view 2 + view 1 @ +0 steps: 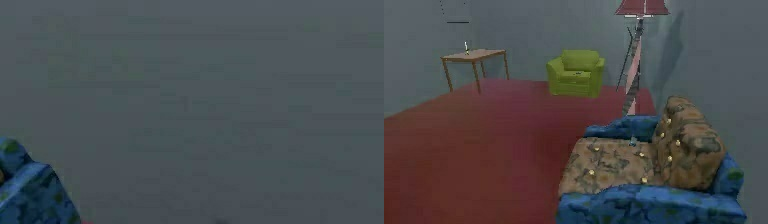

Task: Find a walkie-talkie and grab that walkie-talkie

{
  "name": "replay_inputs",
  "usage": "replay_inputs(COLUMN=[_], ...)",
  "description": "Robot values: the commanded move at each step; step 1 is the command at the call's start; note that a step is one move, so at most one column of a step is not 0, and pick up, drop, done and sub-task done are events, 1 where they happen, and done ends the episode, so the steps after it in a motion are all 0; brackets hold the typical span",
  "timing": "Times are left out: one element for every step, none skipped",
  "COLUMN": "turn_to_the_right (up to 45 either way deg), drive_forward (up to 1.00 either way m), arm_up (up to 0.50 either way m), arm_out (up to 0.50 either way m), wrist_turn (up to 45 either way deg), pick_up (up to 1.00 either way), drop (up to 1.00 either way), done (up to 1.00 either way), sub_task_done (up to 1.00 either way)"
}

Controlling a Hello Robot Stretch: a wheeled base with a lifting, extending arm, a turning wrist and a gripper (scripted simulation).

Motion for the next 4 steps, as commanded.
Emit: replay_inputs(turn_to_the_right=[0.0, -45.0, -18.0, -3.0], drive_forward=[0.40, 0.00, 0.00, 0.00], arm_up=[0.00, 0.00, 0.00, 0.00], arm_out=[0.00, 0.00, 0.00, 0.00], wrist_turn=[0.0, 0.0, 0.0, 0.0], pick_up=[0.00, 0.00, 0.00, 0.00], drop=[0.00, 0.00, 0.00, 0.00], done=[0.00, 0.00, 0.00, 0.00], sub_task_done=[0.00, 0.00, 0.00, 0.00])
